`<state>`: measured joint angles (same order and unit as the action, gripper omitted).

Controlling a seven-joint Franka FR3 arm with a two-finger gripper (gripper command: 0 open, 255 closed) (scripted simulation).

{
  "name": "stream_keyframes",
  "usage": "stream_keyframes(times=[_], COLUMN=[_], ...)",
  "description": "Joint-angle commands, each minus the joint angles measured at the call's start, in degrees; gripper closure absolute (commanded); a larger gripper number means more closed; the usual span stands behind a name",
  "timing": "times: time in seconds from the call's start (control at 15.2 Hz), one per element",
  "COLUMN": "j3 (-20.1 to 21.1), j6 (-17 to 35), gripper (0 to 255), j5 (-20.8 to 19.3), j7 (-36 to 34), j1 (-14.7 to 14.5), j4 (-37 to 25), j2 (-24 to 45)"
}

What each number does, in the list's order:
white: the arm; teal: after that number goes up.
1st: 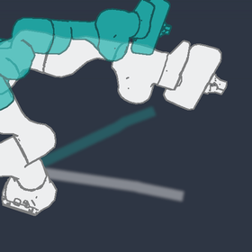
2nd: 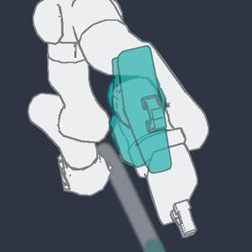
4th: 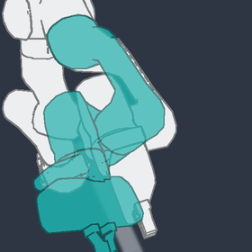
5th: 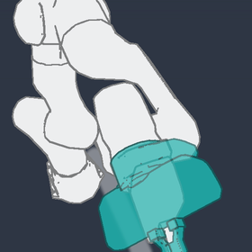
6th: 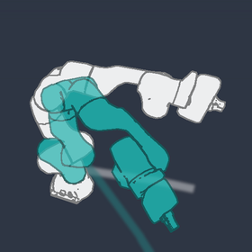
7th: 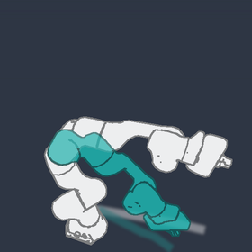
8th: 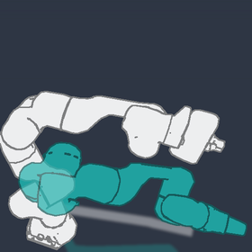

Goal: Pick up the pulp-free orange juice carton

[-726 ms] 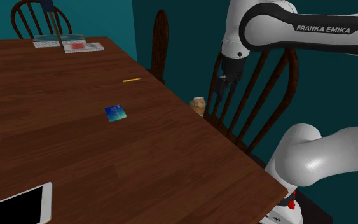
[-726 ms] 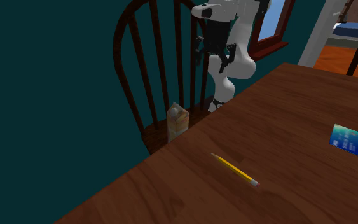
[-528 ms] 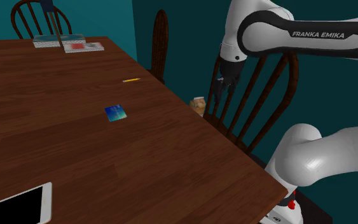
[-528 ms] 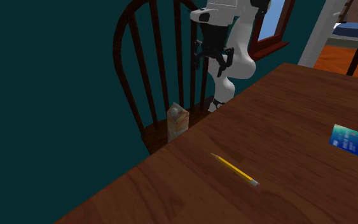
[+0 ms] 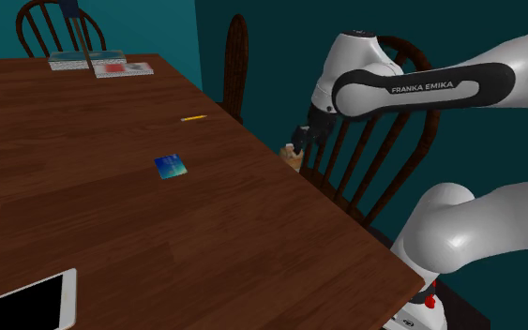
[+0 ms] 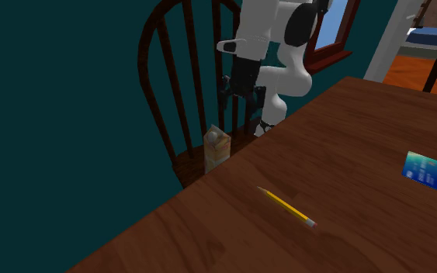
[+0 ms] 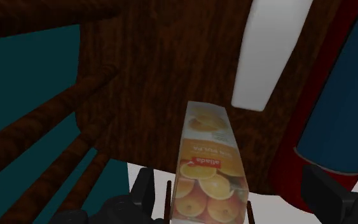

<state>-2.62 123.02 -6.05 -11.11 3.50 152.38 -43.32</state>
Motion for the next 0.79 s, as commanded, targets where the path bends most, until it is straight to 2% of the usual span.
stream_keyframes(times=[0.0, 0.13, 0.2, 0.73], j3=[-0.6, -1.1, -1.2, -1.3], j6=[8.5, 16.4, 18.3, 25.5], gripper=[0, 0, 0, 0], j5=[-0.2, -0.3, -0.3, -0.9], j7=[-1.3, -2.6, -2.8, -3.3], j1=[0.8, 1.5, 1.7, 2.1], j4=[2.0, 3.1, 3.3, 7.2], j2=[2.6, 6.0, 6.9, 10.2])
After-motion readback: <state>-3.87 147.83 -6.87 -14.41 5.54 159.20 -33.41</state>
